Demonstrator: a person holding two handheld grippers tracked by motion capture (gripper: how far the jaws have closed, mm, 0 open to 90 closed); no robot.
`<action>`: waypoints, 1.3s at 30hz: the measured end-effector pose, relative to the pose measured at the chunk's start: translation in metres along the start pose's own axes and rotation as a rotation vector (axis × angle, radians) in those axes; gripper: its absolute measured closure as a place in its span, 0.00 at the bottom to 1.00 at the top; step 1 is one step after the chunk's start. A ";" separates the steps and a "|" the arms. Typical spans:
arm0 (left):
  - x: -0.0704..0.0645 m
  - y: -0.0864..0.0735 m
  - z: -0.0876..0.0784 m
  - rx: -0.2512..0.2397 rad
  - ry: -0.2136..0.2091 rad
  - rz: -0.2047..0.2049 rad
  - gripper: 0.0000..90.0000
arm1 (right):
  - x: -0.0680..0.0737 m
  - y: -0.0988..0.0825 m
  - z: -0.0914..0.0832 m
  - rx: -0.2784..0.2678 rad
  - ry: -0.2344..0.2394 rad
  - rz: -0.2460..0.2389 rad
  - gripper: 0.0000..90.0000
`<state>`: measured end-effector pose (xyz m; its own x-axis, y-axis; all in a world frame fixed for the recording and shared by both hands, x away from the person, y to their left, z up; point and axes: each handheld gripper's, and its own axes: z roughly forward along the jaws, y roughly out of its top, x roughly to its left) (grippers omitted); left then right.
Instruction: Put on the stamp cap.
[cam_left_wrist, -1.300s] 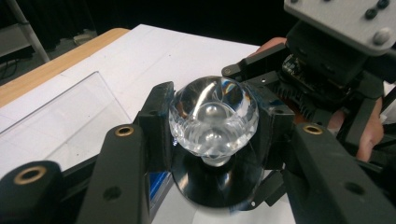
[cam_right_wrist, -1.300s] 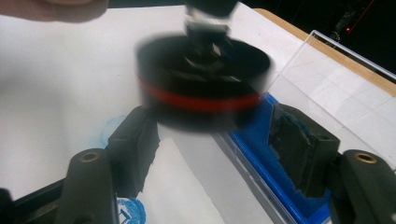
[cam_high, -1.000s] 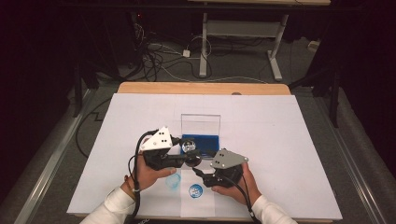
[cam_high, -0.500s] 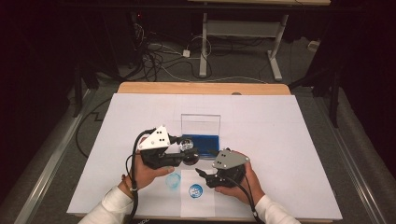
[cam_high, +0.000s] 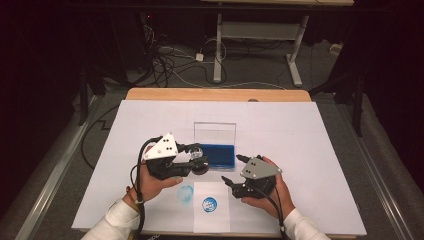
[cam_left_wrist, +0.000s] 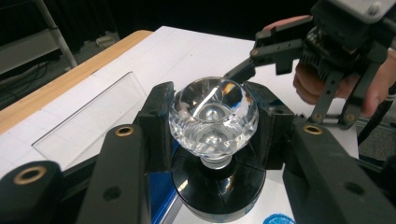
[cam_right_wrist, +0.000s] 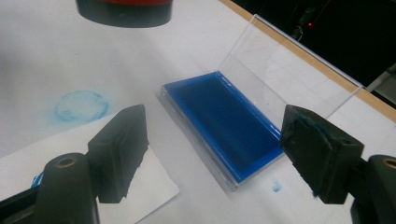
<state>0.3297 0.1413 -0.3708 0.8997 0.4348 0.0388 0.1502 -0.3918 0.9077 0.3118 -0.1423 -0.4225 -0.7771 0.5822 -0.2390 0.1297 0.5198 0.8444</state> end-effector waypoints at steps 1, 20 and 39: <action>0.000 0.000 0.000 0.002 0.004 0.000 0.60 | -0.001 0.000 -0.002 0.001 -0.006 0.002 0.27; 0.007 -0.002 -0.010 0.007 0.049 0.001 0.60 | -0.012 -0.015 -0.041 -0.011 -0.093 0.015 0.27; 0.016 -0.004 -0.014 0.017 0.085 -0.008 0.60 | -0.016 -0.034 -0.063 0.010 -0.124 0.032 0.27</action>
<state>0.3373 0.1614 -0.3678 0.8603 0.5054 0.0672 0.1652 -0.4011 0.9010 0.2810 -0.2083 -0.4175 -0.6905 0.6712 -0.2697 0.1597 0.5051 0.8481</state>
